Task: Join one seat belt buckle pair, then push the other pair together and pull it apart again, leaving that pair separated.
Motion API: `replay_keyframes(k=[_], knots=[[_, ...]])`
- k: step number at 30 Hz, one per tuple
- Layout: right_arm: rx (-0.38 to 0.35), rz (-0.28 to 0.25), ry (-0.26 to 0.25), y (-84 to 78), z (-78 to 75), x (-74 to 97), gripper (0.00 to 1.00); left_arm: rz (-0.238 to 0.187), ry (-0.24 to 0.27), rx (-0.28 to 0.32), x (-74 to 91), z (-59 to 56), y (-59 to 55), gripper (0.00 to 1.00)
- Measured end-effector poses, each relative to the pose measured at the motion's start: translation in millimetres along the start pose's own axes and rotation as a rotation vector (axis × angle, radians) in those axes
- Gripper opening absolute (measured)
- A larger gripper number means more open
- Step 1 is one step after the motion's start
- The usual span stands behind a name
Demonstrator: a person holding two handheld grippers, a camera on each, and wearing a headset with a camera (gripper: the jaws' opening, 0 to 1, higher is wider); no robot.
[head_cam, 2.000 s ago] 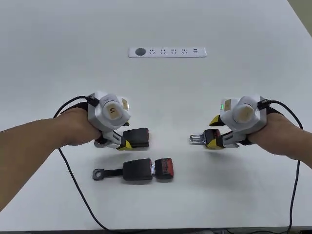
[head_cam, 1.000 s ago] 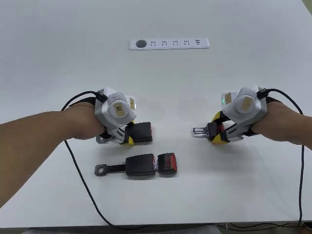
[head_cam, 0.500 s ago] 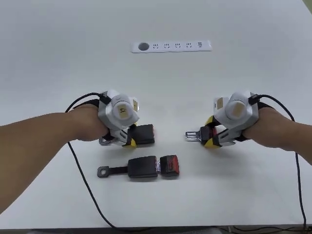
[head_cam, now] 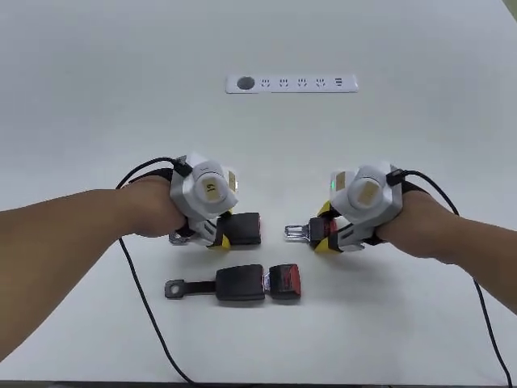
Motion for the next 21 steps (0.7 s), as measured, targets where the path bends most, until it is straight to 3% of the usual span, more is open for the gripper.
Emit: replay_keyframes(k=[8, 21], knots=[[0.006, -0.022, -0.005, 19.1, 0.0, -7.7, 0.33, 0.000, -0.005, -0.004, 0.1, 0.0, 0.4, 0.32], [0.030, -0.019, -0.012, 37.0, 1.4, -12.8, 0.33, -0.002, -0.003, 0.007, 0.8, -0.6, 1.1, 0.32]])
Point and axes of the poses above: the centre of the closed fingertips' face, and the gripper's own axes: x roughly backward along the fingers, z roughly to its left, y roughly out of its top, the point moved 6 cm from there along x, roughly backward along the fingers, and after that the axes turned 14 degrees about z, right-handed, at the moved point
